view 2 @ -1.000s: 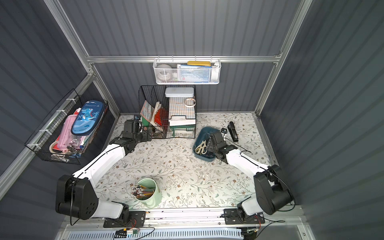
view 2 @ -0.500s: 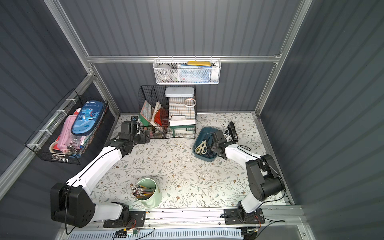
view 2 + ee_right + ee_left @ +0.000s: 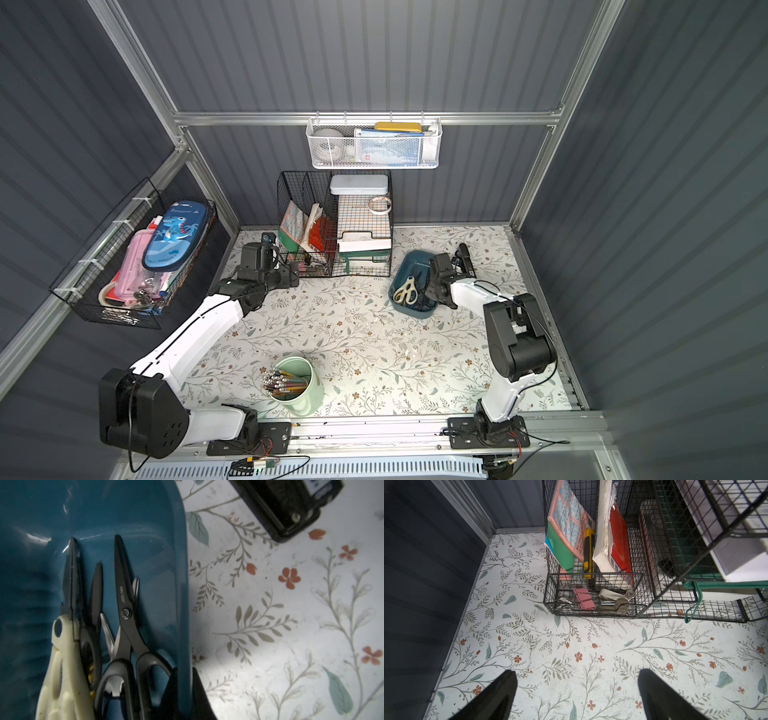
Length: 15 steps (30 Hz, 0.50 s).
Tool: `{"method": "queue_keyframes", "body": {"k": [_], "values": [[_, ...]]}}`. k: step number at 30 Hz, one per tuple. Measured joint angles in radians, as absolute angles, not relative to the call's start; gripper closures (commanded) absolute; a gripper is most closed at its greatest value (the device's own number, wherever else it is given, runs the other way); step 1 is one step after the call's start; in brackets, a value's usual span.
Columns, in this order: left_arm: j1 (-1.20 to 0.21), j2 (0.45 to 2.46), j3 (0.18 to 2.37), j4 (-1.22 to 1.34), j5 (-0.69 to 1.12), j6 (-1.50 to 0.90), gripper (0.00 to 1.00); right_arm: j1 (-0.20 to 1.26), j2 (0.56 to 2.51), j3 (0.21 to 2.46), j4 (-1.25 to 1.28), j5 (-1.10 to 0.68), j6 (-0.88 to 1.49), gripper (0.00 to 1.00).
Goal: Take the scissors out of the storage box
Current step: Move the storage box to the center of the board.
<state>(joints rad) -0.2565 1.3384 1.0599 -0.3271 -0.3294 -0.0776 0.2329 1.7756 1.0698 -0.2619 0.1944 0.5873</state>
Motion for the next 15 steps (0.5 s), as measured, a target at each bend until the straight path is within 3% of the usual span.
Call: {"method": "queue_keyframes", "body": {"k": [15], "values": [[-0.257, 1.328, 1.053, -0.331, -0.330, -0.096, 0.04, 0.130, 2.014, 1.435, -0.346, 0.059, 0.319, 1.00]]}}
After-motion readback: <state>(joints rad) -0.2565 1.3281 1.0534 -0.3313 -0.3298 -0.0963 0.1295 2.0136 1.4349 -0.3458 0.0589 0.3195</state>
